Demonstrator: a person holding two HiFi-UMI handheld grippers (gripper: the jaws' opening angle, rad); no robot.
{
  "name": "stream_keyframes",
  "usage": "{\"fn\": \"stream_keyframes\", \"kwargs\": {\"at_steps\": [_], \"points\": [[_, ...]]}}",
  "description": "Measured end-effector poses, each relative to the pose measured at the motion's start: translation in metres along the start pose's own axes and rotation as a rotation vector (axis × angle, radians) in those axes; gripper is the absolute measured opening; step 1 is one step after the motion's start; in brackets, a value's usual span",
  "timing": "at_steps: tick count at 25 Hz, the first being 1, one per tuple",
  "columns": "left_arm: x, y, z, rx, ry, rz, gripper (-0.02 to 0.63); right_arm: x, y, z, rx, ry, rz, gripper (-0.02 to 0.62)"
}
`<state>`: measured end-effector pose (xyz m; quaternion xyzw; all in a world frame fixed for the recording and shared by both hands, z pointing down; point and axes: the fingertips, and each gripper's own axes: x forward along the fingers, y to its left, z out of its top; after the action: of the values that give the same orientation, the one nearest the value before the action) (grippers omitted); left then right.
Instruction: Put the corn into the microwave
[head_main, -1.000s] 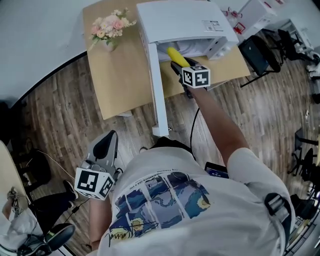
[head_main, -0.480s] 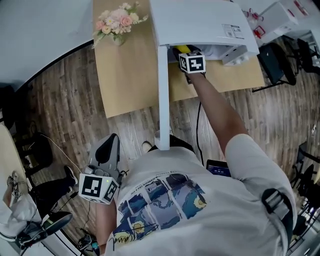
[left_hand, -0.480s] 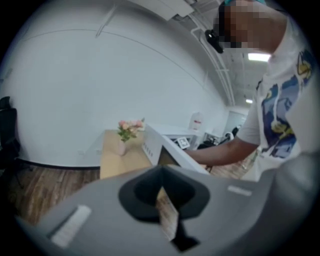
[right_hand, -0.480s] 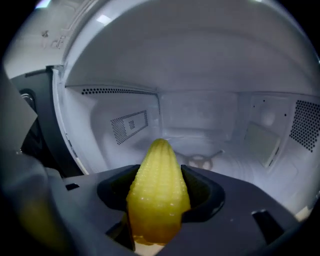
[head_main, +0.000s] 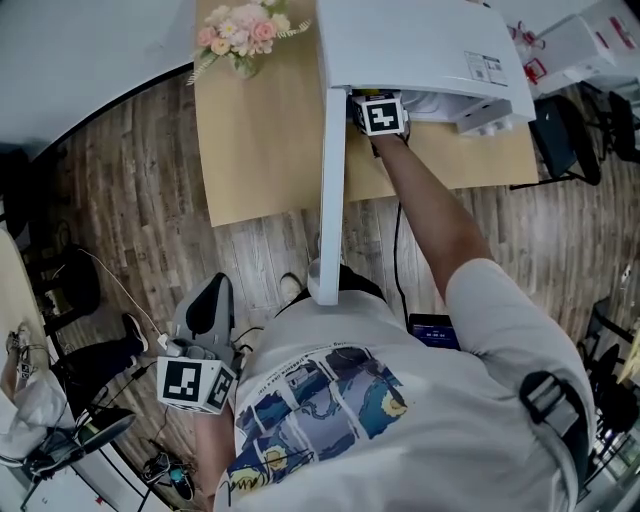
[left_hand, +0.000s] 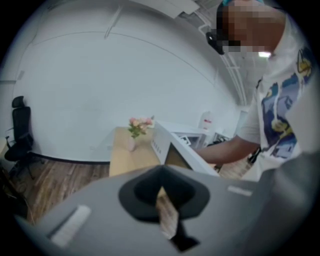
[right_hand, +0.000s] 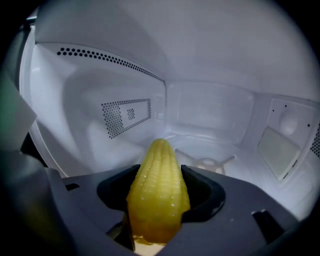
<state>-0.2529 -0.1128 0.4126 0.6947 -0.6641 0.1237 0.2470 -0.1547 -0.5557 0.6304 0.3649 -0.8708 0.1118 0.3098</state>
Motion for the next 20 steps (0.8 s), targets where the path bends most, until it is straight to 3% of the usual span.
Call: {"fn": "stream_keyframes", "kwargs": {"at_steps": [11,20], "points": [[-0.002,0.003,-0.002,-0.013,-0.006,0.007,0.009,0.01,0.004,-0.014,0.026,0.104,0.011,0.255],[-0.004,0.001,-0.004,-0.003,0.001,-0.017,0.009,0.0,0.005,-0.013,0.066,0.062,0.045,0.265]]}}
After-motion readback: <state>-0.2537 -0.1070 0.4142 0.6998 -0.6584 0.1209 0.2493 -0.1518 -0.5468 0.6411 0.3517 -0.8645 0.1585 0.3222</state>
